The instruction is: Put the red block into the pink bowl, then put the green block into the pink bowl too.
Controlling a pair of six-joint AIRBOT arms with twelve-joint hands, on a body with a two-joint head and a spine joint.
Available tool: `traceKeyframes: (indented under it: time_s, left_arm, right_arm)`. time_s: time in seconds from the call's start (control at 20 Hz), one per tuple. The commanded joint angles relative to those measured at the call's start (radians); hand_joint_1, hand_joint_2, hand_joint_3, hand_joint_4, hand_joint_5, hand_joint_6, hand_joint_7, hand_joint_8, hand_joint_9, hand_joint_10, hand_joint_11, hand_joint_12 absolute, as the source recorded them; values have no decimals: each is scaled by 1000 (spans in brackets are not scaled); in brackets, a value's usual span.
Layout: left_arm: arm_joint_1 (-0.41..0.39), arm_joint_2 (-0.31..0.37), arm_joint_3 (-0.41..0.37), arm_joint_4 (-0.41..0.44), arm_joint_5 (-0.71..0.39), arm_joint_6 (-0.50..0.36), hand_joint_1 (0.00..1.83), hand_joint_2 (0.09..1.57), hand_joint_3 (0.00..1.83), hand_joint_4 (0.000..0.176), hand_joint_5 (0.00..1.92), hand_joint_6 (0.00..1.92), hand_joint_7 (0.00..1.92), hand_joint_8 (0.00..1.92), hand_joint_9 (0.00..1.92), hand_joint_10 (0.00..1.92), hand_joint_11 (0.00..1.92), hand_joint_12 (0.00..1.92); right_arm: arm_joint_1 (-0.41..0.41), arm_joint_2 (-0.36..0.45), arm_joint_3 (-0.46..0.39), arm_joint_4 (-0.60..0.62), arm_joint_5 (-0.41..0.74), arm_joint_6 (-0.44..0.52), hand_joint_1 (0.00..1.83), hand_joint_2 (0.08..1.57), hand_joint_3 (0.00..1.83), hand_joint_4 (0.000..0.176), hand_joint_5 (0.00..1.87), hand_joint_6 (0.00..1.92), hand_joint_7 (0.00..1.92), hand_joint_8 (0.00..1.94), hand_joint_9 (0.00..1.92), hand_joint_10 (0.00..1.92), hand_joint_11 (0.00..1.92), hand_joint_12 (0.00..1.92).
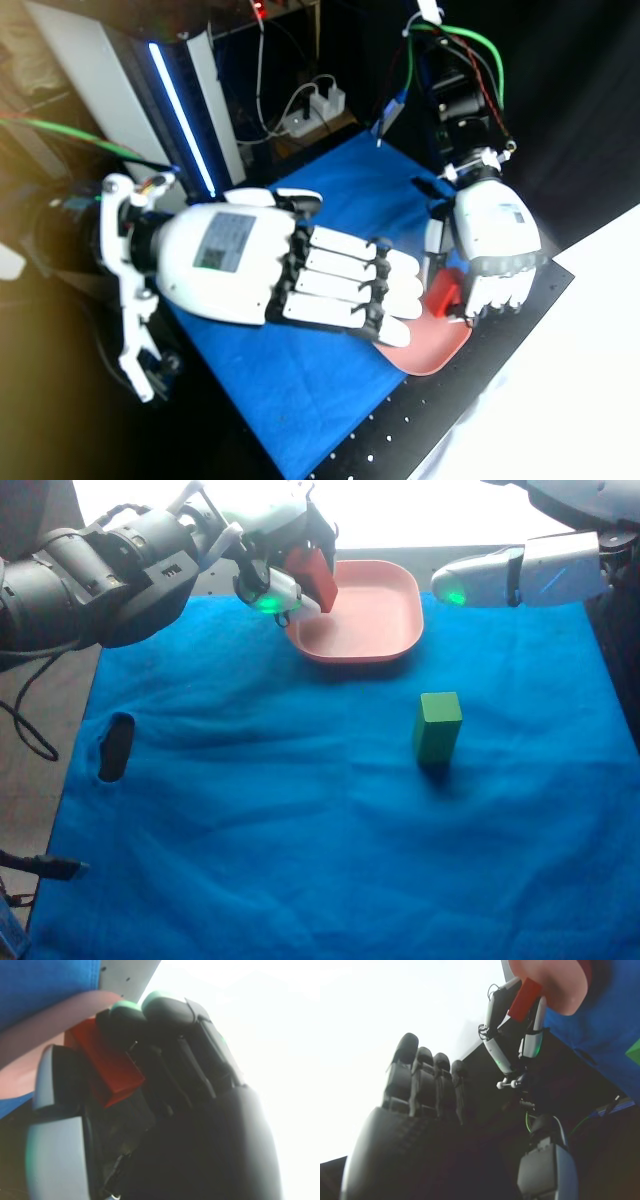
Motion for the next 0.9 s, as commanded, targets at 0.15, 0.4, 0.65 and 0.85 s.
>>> traceKeyframes:
  time_s: [0.15, 0.4, 0.65, 0.85]
  left_arm:
    - [-4, -2, 4, -13, -103, -2, 927, 1090, 0, 0, 839, 430, 817, 775, 822, 1408, 764, 1801]
    - [-5, 4, -3, -9, -103, -2, 878, 1050, 0, 19, 652, 0, 719, 1, 740, 187, 275, 1414]
    - [-11, 30, -21, -9, -104, -2, 868, 1026, 0, 51, 522, 0, 578, 3, 688, 20, 185, 1413]
    - [-13, 80, -51, -18, -105, -3, 821, 1045, 1, 26, 473, 0, 562, 1, 664, 4, 157, 1280]
  right_arm:
    - [20, -1, 6, 18, 120, 4, 43, 966, 0, 0, 196, 1, 154, 1, 116, 1, 0, 541]
    - [23, -4, 6, 18, 120, 4, 26, 956, 0, 0, 198, 0, 163, 0, 124, 1, 0, 502]
    - [23, -7, 6, 18, 119, 6, 28, 961, 0, 0, 177, 0, 140, 0, 105, 1, 0, 435]
    - [23, -6, 5, 10, 119, 38, 44, 968, 1, 0, 173, 1, 167, 4, 128, 5, 0, 434]
